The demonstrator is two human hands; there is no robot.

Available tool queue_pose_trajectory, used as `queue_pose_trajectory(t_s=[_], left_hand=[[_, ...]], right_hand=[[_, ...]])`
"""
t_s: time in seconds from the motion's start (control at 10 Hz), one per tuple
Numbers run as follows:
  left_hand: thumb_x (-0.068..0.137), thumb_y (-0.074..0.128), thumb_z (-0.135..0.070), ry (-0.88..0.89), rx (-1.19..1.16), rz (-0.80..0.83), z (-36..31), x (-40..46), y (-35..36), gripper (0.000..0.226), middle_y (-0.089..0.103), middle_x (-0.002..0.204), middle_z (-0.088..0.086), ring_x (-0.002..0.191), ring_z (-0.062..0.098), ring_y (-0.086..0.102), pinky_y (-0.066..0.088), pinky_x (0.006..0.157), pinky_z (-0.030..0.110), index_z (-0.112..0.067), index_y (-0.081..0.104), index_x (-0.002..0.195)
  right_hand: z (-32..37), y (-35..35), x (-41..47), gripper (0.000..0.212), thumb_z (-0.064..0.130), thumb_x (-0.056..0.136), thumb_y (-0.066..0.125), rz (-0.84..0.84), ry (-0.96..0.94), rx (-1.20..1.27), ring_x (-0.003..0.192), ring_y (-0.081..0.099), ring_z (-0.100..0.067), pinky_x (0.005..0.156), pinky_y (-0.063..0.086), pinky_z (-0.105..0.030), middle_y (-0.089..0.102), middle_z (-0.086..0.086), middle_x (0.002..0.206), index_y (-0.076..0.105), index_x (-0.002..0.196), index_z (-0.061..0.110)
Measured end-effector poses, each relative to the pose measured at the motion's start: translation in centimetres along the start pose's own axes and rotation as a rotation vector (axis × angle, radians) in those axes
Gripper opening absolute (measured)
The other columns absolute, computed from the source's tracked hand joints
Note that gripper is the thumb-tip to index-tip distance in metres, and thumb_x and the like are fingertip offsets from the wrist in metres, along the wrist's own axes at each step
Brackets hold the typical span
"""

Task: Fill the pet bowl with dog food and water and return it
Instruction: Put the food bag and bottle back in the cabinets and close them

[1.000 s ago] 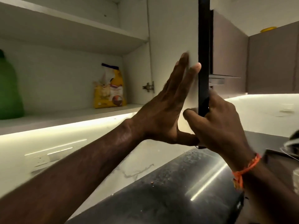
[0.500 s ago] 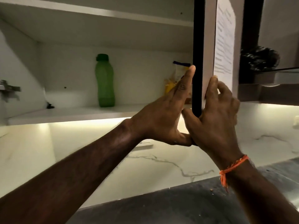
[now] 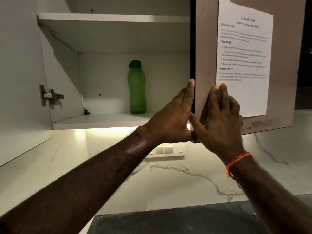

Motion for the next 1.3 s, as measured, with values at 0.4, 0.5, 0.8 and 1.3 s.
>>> queue_pose_trajectory(t_s=[0.4, 0.5, 0.8, 1.3], left_hand=[[0.078, 0.076, -0.047, -0.289, 0.276, -0.031, 10.6, 3.6, 5.9, 0.123, 0.006, 0.172, 0.018, 0.159, 0.037, 0.012, 0.033, 0.121, 0.056, -0.006, -0.003, 0.163], [0.084, 0.071, -0.048, -0.317, 0.319, -0.051, 10.9, 3.0, 5.8, 0.113, 0.007, 0.173, 0.015, 0.159, 0.035, 0.011, 0.031, 0.122, 0.056, -0.009, 0.001, 0.164], [0.098, 0.063, -0.038, -0.363, 0.433, 0.064, 6.7, -0.1, -0.1, 0.095, 0.001, 0.174, 0.014, 0.160, 0.035, 0.002, 0.017, 0.128, 0.051, -0.015, 0.001, 0.165], [0.091, 0.059, -0.051, -0.431, 1.126, -0.506, -2.4, -12.6, -27.3, 0.066, 0.022, 0.169, 0.020, 0.158, 0.042, 0.012, 0.015, 0.128, 0.056, -0.014, 0.052, 0.145]], right_hand=[[-0.4, 7.8, 2.9, 0.085, 0.068, 0.096, 0.037, 0.062, -0.158, -0.180, 0.150, 0.021, -0.041, 0.103, 0.041, -0.057, 0.005, -0.013, 0.170, 0.015, 0.161, 0.018], [-0.4, 8.6, 2.9, 0.082, 0.064, 0.098, 0.038, 0.053, -0.172, -0.190, 0.150, 0.022, -0.043, 0.101, 0.041, -0.058, 0.005, -0.015, 0.170, 0.016, 0.161, 0.016], [2.4, 6.7, 2.9, 0.069, 0.047, 0.084, 0.069, 0.023, -0.181, -0.026, 0.133, 0.036, -0.041, 0.096, 0.041, -0.054, 0.033, -0.016, 0.155, 0.042, 0.138, 0.016], [27.6, 0.3, -3.6, 0.090, 0.058, 0.087, 0.065, 0.169, -0.471, 1.041, 0.137, 0.049, -0.022, 0.115, 0.034, -0.054, 0.049, 0.001, 0.153, 0.023, 0.158, 0.021]])
Point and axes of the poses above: each hand's wrist, its own x-axis towards the middle knuckle, its own y-axis out of the palm, z = x × y, the point moved 10 cm from there along x, towards the middle knuckle
